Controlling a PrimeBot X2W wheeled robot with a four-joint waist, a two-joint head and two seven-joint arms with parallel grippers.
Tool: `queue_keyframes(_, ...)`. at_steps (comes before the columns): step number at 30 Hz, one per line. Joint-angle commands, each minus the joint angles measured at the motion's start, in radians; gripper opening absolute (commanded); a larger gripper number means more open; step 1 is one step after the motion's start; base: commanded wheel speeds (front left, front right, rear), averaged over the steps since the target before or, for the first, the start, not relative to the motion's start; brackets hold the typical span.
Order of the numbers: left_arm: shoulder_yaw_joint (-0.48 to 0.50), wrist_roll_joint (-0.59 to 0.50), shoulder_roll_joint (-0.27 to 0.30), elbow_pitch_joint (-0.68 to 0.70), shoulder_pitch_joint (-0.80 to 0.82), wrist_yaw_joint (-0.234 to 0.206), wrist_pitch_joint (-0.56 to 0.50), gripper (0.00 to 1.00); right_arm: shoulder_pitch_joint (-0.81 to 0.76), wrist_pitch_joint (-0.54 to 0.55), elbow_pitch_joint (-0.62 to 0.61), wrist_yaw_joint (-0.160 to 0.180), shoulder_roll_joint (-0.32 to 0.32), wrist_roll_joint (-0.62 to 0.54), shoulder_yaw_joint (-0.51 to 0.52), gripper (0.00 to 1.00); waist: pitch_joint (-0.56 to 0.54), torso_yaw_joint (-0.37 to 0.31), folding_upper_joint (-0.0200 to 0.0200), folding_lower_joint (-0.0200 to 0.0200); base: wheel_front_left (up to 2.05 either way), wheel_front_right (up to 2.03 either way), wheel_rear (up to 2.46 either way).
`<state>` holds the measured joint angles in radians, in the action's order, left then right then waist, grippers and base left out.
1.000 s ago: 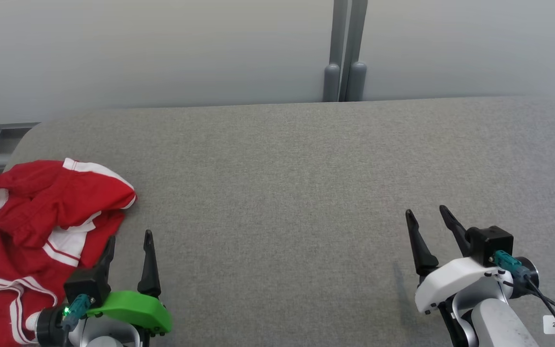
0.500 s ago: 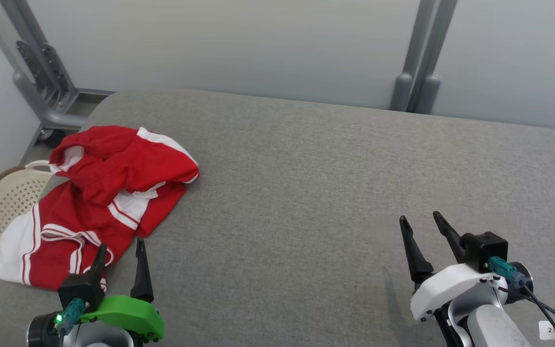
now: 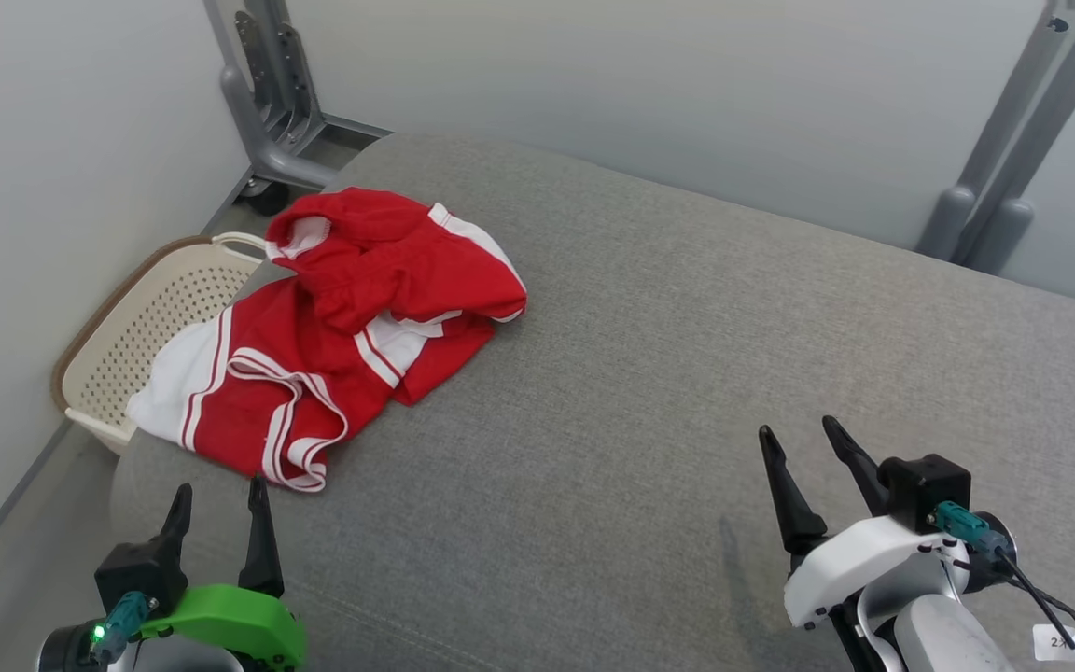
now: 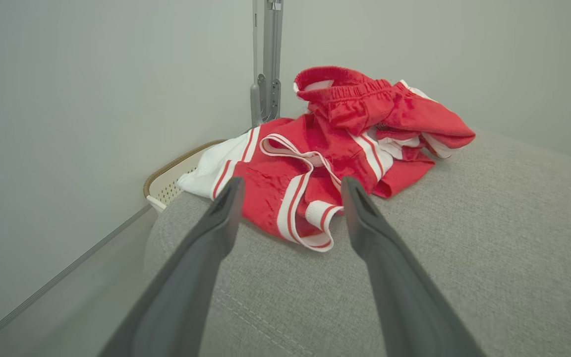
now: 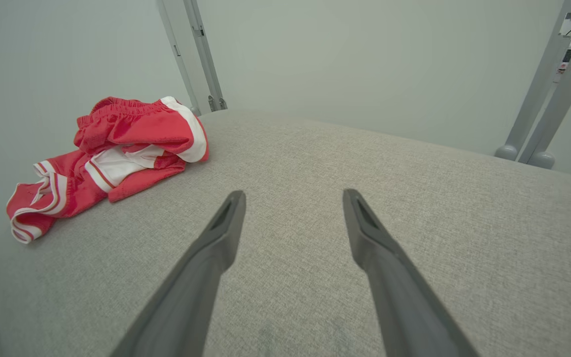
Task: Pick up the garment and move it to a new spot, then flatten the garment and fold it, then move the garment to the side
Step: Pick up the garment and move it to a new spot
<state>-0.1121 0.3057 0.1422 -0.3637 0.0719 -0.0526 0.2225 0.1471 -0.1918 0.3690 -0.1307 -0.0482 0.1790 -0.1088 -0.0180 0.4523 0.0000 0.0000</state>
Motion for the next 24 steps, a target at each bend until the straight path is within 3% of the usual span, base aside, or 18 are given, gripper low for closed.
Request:
queue_keyframes(1, 0.003, 0.004, 0.004, -0.003, -0.008, -0.003, 0.0, 1.0, 0.0, -0.007, 0.003, 0.0, -0.004, 0.007, 0.002, 1.0, 0.005, 0.041, 0.0, 0.0, 0.0, 0.0, 0.0)
queue_keyframes(7, 0.002, 0.016, 0.004, -0.004, 0.001, -0.008, 0.0, 1.0, 0.006, -0.013, 0.015, 0.0, -0.004, 0.015, -0.01, 1.0, 0.01, 0.063, 0.0, 0.0, 0.0, 0.0, 0.0)
queue_keyframes(12, -0.01, 0.053, -0.004, -0.009, 0.045, 0.041, -0.041, 1.0, 0.021, -0.013, 0.019, 0.0, -0.004, 0.024, -0.015, 1.0, 0.022, 0.066, 0.0, 0.0, 0.0, 0.0, 0.0)
queue_keyframes(15, -0.039, 0.087, 0.009, -0.051, 0.133, 0.1, -0.153, 1.0, 0.027, -0.004, 0.009, 0.0, -0.004, 0.008, -0.012, 1.0, 0.039, 0.062, 0.0, 0.0, 0.0, 0.0, 0.0)
queue_keyframes(24, -0.072, 0.101, 0.039, -0.176, 0.43, 0.12, -0.408, 1.0, 0.062, 0.053, -0.067, 0.0, -0.005, -0.055, -0.008, 1.0, 0.149, -0.028, 0.0, 0.0, 0.0, 0.0, 0.0)
